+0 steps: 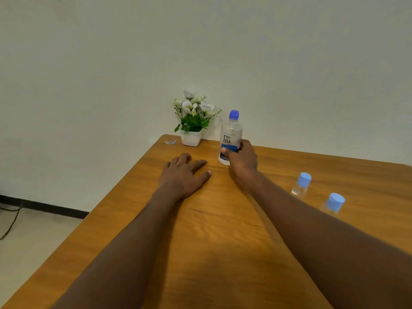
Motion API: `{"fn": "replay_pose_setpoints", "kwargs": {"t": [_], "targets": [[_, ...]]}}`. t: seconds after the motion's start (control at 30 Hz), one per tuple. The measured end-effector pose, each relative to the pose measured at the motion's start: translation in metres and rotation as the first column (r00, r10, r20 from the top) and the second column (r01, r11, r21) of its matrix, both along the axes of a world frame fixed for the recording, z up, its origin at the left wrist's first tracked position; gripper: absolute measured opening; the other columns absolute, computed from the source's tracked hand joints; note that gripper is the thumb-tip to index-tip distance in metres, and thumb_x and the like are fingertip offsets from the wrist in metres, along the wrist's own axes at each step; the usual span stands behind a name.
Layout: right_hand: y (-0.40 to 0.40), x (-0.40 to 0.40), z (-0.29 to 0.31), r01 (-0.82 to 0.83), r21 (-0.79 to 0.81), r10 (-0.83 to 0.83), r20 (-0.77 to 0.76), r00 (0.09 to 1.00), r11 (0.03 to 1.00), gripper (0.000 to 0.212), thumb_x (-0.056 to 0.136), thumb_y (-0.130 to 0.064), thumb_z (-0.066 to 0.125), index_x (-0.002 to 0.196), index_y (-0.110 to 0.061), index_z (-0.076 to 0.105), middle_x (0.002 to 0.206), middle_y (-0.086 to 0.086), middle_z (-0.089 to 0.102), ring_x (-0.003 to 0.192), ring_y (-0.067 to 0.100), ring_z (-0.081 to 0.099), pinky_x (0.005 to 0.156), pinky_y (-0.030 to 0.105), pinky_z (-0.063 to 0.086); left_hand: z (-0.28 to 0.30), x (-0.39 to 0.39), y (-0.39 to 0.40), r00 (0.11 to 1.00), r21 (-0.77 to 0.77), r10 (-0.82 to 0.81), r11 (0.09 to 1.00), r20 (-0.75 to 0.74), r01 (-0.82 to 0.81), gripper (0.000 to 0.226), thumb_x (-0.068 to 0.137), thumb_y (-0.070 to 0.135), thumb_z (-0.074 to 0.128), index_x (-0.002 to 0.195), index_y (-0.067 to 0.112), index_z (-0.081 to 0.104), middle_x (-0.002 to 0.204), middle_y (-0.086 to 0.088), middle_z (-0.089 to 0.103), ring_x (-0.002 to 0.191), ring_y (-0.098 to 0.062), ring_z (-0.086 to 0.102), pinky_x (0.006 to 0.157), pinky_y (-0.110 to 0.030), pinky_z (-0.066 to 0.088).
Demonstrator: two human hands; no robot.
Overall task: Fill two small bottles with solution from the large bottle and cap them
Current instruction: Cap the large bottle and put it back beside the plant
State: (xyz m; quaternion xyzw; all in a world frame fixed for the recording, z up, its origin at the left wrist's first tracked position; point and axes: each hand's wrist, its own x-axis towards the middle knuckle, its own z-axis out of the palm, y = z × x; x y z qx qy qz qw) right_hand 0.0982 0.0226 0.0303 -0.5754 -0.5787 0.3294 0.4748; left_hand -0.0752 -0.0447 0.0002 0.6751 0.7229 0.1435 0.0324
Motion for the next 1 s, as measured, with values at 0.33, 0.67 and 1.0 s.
{"fn": "replay_pose_setpoints", "kwargs": {"t": [0.33, 0.67, 1.0], "targets": [[0.062, -0.016, -0.001, 0.066, -0.057, -0.064, 0.034, 0.997, 0.996, 0.058, 0.094, -0.035, 0.078, 0.139, -0.014, 0.048, 0.139, 0.008, 0.062, 0.124, 0.028, 0.063, 0.086, 0.033, 0.047, -0.008, 0.001, 0.01, 1.0, 0.017, 0.001, 1.0, 0.014, -0.001, 0.065, 0.094, 0.081, 0.028, 0.153, 0.054, 0.038, 0.16, 0.003, 0.034, 0.15, -0.021, 0.03, 0.121, -0.049, 0.023], [0.081, -0.016, -0.009, 0.098, -0.017, -0.094, 0.182, 0.979, 0.995, 0.056, 0.094, -0.041, 0.076, 0.141, -0.013, 0.061, 0.139, 0.008, 0.066, 0.125, 0.028, 0.064, 0.089, 0.032, 0.047, -0.006, 0.001, 0.01, 1.0, 0.02, 0.004, 1.0, 0.016, -0.004, 0.065, 0.095, 0.08, 0.029, 0.153, 0.053, 0.038, 0.16, 0.003, 0.033, 0.15, -0.021, 0.029, 0.12, -0.05, 0.023], [0.101, -0.017, -0.015, 0.118, -0.087, -0.079, 0.361, 0.929, 0.989, 0.058, 0.09, -0.042, 0.081, 0.132, -0.006, 0.063, 0.131, 0.013, 0.069, 0.119, 0.03, 0.067, 0.087, 0.034, 0.052, -0.007, -0.001, 0.012, 0.999, 0.026, -0.004, 1.0, 0.039, 0.003, 0.065, 0.094, 0.081, 0.031, 0.152, 0.054, 0.038, 0.161, 0.004, 0.033, 0.151, -0.021, 0.028, 0.121, -0.051, 0.022]]}}
